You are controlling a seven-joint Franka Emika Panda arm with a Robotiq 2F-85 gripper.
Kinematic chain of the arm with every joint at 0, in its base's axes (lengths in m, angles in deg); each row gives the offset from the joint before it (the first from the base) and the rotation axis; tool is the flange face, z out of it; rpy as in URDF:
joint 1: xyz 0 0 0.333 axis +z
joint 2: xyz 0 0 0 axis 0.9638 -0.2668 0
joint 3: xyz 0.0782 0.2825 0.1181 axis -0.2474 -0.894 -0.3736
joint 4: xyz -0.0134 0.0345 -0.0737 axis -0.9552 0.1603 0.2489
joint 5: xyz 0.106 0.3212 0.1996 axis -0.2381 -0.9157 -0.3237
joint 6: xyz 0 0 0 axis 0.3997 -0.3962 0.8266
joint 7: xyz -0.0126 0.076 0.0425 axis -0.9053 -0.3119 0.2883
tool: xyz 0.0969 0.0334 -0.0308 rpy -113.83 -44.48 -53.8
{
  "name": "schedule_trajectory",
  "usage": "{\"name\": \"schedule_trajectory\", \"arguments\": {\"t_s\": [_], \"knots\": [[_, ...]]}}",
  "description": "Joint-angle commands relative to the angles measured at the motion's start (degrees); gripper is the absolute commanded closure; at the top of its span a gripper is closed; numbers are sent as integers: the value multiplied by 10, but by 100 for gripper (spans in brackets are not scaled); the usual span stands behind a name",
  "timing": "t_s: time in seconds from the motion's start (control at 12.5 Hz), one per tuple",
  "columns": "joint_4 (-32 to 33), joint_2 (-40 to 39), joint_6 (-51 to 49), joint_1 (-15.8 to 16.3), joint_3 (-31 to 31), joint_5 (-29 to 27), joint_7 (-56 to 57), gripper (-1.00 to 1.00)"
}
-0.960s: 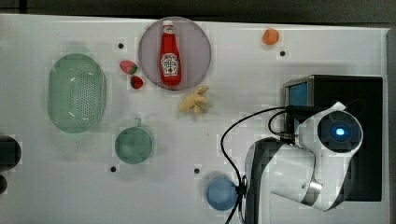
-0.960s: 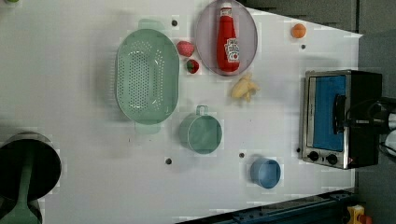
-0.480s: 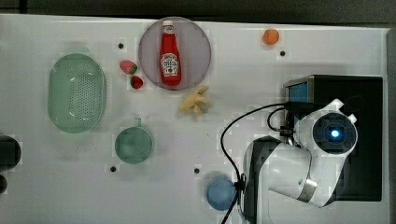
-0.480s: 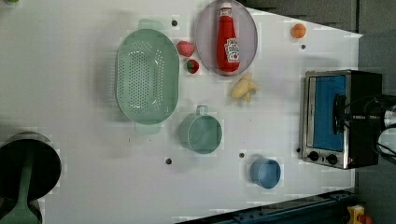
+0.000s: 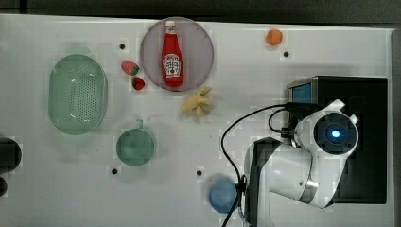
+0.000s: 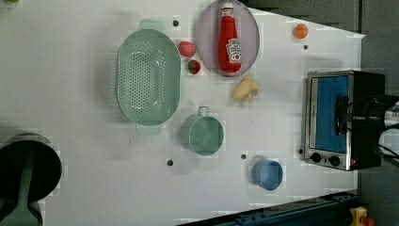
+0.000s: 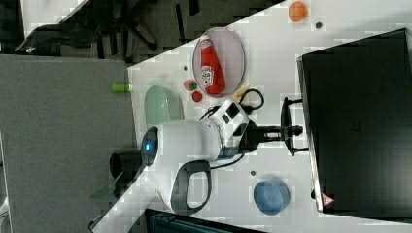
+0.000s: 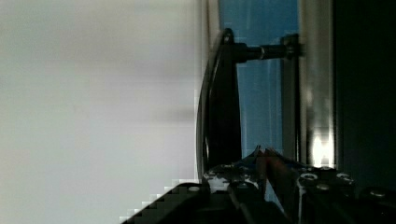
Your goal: Flap open oven.
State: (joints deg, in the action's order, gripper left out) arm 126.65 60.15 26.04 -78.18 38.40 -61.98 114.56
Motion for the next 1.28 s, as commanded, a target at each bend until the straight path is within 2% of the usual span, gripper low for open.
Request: {"name": "schedule_trajectory", "arguments": {"t_s": [0.08,0.56,1.28], "knots": [[22,-5,-1,30,-32,21,-32,65],[36,-35,-9,58,-84,185,-289,65],[17,-166,-14,127,-114,400,-577,65]]}}
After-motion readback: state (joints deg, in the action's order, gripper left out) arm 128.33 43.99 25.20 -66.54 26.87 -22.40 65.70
